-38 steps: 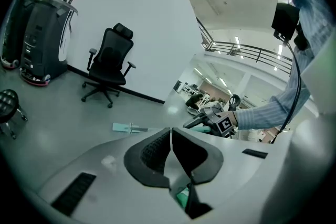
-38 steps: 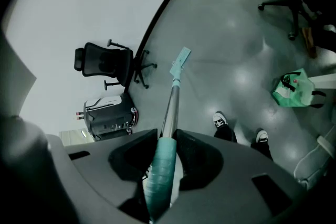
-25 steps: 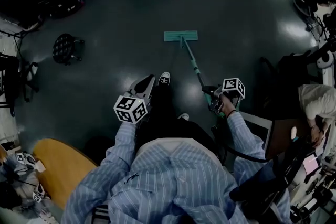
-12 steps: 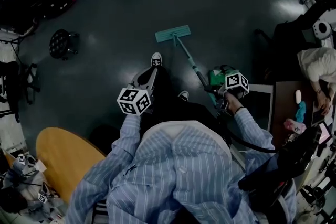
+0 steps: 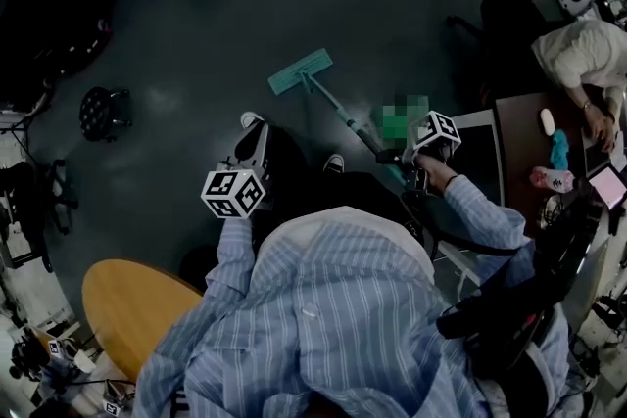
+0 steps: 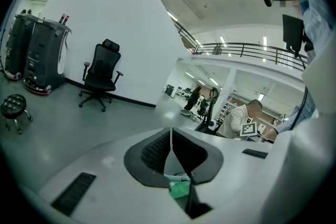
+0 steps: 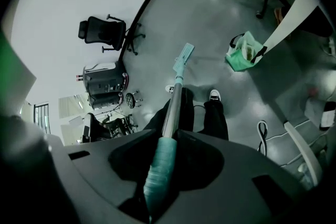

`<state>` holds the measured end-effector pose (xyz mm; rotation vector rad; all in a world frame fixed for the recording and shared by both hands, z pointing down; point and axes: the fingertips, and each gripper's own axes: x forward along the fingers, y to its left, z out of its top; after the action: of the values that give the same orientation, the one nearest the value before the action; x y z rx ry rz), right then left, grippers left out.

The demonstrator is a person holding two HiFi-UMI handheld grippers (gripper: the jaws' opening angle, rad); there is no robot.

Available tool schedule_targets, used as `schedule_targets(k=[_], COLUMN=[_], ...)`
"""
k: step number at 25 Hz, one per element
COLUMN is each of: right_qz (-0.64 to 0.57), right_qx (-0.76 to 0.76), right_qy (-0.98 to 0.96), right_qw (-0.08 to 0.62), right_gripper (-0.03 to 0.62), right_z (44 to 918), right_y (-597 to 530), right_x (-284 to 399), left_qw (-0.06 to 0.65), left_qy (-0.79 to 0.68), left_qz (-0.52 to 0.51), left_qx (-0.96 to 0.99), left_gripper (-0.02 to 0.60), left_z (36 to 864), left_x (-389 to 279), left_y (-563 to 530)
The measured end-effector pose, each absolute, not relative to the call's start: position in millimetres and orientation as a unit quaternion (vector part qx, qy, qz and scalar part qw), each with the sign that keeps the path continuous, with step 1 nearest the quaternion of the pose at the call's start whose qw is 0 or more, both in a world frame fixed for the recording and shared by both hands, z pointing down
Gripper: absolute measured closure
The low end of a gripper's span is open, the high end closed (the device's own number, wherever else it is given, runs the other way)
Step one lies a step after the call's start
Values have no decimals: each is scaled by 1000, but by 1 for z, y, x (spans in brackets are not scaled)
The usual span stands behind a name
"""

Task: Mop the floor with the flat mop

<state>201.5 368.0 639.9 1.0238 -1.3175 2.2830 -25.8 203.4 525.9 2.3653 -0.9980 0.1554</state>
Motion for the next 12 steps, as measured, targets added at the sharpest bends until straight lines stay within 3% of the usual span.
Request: schedule_targets(k=[12], right_qz=[800], right_qx=[353], right_qy=[-469], right_qw=[128], right_gripper=[471], right_z=[636], right_y=[372], right_x=[202], left_qw=[272], left_qy=[-386], left_qz=[56], left_qx=[880], left_gripper=[566], left_z=[523], left_x=[-27], left_y=[206])
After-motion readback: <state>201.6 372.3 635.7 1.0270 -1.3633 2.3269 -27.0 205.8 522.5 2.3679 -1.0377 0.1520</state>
